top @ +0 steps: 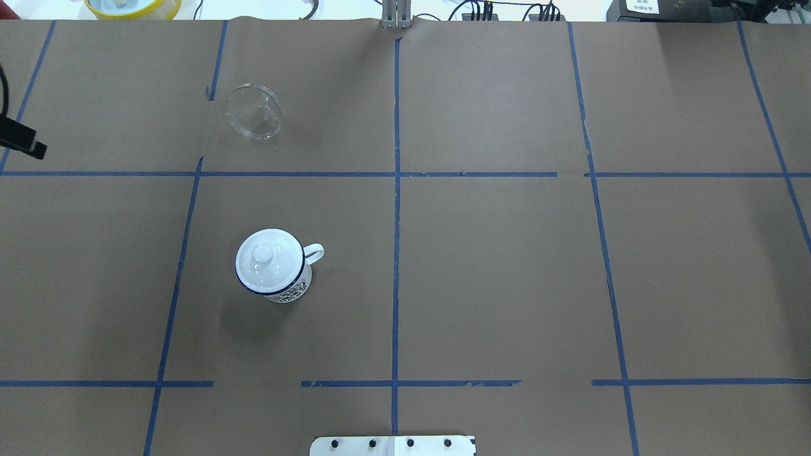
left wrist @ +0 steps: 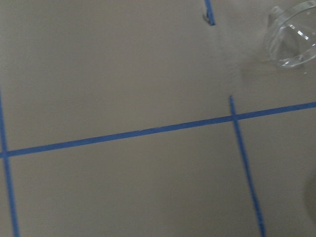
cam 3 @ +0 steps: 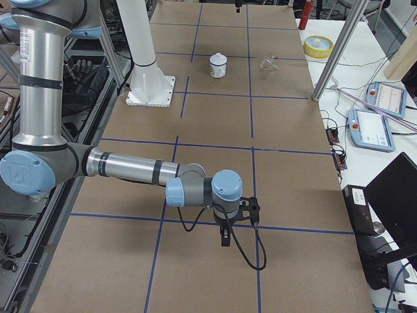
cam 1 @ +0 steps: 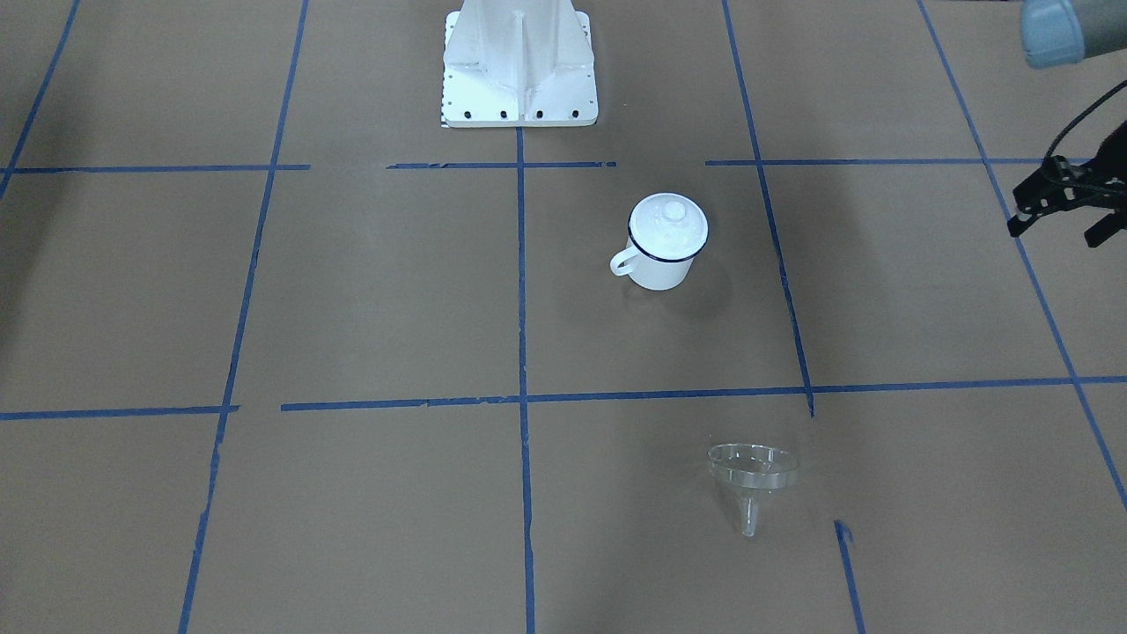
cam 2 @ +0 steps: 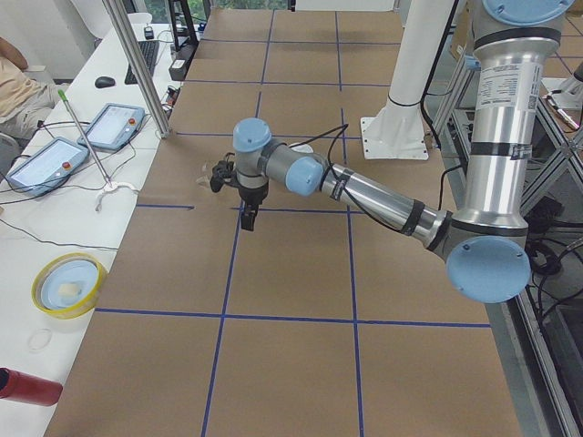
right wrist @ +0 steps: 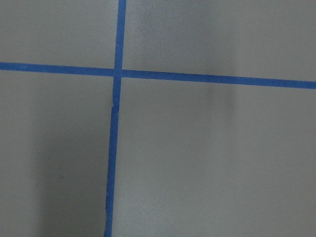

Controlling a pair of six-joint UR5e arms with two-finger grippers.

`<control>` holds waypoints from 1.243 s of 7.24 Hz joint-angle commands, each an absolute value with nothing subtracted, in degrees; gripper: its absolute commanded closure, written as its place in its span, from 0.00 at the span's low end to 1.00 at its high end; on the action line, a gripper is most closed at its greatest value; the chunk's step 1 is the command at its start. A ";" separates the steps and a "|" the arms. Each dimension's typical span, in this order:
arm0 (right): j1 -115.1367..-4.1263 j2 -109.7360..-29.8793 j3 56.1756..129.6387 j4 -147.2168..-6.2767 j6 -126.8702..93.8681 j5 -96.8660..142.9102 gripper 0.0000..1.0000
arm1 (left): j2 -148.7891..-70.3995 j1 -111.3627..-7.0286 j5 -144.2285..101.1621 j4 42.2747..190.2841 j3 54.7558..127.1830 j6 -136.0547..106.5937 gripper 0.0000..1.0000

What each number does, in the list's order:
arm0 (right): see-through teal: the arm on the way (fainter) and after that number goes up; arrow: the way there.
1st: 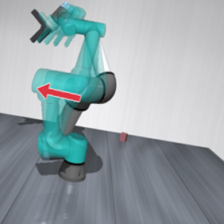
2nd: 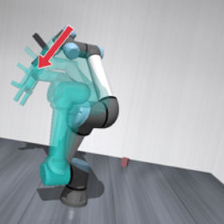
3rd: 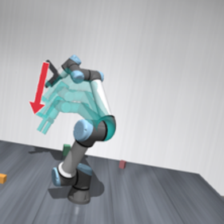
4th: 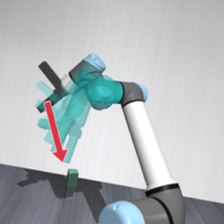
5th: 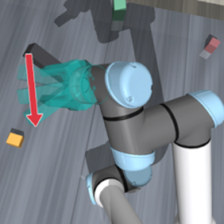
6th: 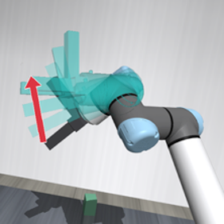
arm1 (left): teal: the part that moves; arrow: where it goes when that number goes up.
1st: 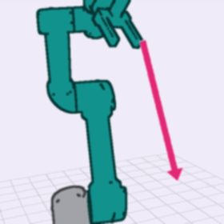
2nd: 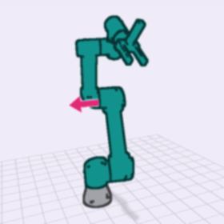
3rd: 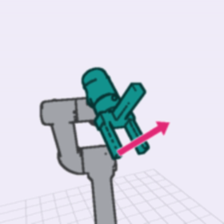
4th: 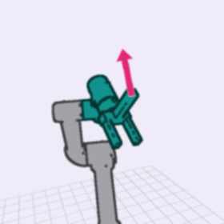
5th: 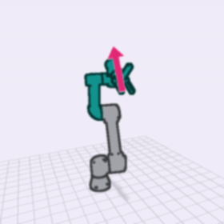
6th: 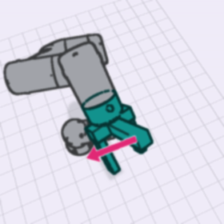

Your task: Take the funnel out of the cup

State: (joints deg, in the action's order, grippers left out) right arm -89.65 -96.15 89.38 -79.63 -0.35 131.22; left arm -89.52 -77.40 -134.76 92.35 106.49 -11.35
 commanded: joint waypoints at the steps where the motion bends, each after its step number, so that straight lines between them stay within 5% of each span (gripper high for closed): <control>1: -89.65 -96.15 89.38 -79.63 -0.35 131.22 0.00 | -84.48 -86.02 -137.81 91.85 98.37 7.67 0.00; 9: -89.65 -96.15 89.38 -79.63 -0.35 131.22 0.00 | -81.83 -89.91 -133.06 91.23 99.14 7.82 0.00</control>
